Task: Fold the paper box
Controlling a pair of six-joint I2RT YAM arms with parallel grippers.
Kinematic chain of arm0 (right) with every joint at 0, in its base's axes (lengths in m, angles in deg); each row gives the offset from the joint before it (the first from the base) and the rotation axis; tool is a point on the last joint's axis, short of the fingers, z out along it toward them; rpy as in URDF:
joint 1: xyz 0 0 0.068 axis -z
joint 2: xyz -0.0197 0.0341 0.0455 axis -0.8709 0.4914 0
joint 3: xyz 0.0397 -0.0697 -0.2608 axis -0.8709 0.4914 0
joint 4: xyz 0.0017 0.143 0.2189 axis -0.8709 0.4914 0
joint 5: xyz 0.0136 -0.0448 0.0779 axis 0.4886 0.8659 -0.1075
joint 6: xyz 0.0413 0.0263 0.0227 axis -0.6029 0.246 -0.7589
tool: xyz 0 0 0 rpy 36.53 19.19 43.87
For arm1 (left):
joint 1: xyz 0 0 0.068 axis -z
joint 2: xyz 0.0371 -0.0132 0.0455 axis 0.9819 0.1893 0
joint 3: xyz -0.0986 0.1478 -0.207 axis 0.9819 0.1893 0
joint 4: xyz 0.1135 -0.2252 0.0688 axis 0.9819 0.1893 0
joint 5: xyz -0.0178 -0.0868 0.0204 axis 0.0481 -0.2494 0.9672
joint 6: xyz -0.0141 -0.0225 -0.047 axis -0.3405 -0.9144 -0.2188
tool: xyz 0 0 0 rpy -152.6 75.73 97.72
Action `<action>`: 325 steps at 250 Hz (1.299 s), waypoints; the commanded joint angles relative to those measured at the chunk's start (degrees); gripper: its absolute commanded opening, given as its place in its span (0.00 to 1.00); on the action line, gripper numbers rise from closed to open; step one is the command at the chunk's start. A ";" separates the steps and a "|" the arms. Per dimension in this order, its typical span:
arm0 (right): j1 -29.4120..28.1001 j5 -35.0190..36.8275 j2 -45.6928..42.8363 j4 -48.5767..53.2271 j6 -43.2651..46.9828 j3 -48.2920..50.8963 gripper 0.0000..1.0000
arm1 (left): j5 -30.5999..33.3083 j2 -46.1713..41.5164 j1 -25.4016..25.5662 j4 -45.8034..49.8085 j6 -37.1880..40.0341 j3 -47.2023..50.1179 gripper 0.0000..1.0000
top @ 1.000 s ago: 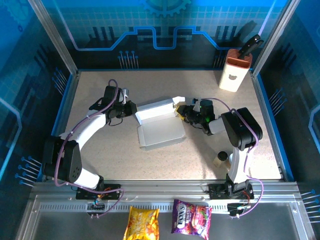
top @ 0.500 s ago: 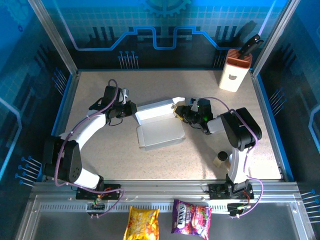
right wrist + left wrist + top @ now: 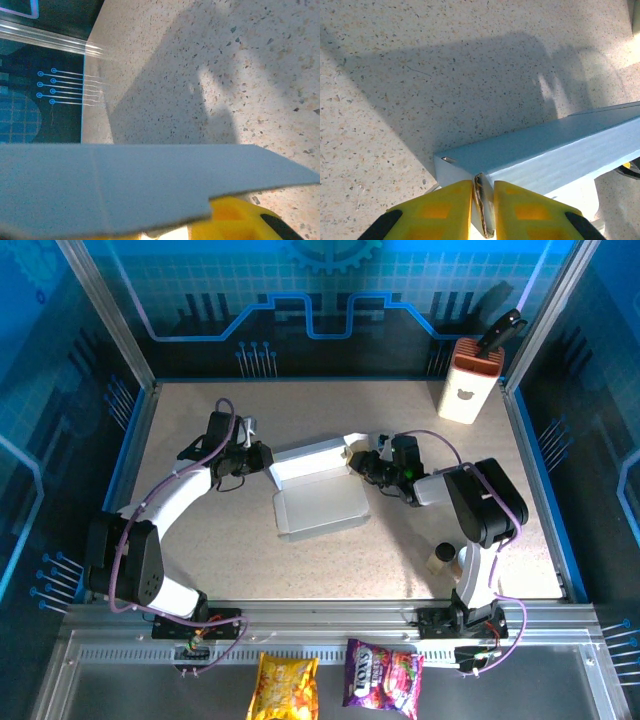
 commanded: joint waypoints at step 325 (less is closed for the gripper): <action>-0.25 4.69 -10.84 20.48 16.01 -0.07 0.39 | -0.65 0.33 -0.35 4.70 1.98 -1.06 0.20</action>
